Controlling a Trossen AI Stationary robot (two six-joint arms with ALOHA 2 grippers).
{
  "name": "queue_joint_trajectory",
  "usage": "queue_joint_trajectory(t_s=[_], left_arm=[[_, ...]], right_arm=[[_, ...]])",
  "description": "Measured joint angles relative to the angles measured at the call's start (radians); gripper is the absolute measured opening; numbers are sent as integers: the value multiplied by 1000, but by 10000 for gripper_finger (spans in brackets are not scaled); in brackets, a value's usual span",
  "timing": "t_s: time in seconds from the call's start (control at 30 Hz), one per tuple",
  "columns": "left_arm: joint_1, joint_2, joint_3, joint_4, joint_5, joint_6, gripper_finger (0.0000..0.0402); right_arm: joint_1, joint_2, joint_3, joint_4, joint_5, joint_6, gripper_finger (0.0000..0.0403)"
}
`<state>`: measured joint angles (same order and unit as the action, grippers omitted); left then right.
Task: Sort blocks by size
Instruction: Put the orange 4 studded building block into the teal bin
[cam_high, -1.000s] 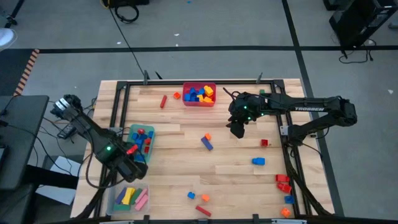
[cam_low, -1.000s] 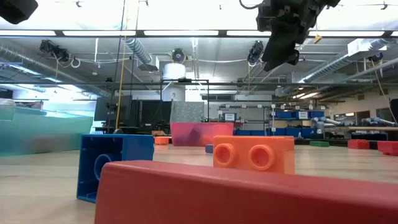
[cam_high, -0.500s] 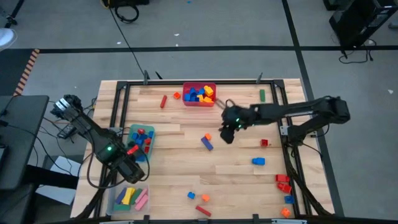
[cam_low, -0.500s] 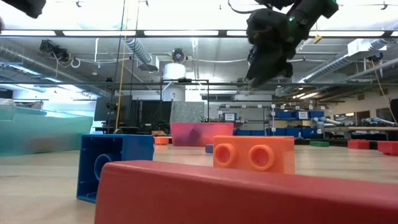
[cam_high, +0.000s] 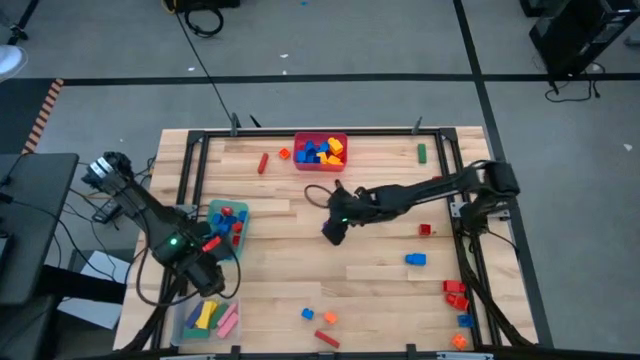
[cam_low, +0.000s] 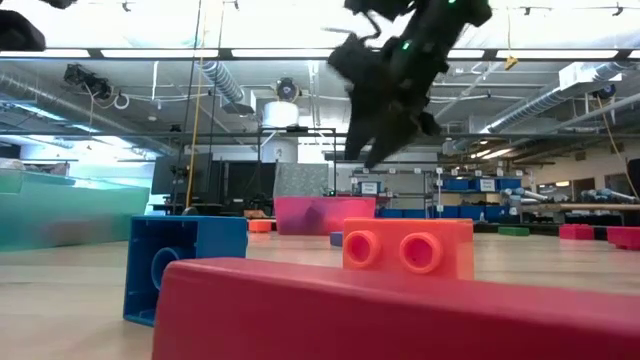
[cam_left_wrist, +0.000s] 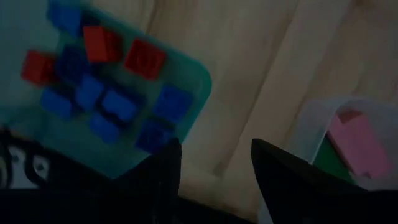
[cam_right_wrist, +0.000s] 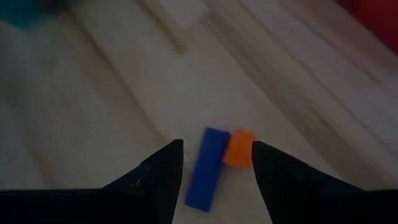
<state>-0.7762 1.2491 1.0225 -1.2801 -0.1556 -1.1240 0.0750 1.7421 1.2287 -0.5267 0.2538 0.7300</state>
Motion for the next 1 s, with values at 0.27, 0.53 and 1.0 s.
queue_joint_trajectory(t_s=[0.27, 0.53, 1.0], left_arm=[[-142, 0, 0, 11, -136, 60, 202], [-231, 0, 0, 12, -142, -59, 202], [-326, 1, 0, -2, -151, -191, 202]], right_arm=[[-29, 211, 206, -302, 2, 82, 215], [-59, 259, 233, -284, -52, 105, 215], [-99, 330, 229, -254, -135, 107, 184]])
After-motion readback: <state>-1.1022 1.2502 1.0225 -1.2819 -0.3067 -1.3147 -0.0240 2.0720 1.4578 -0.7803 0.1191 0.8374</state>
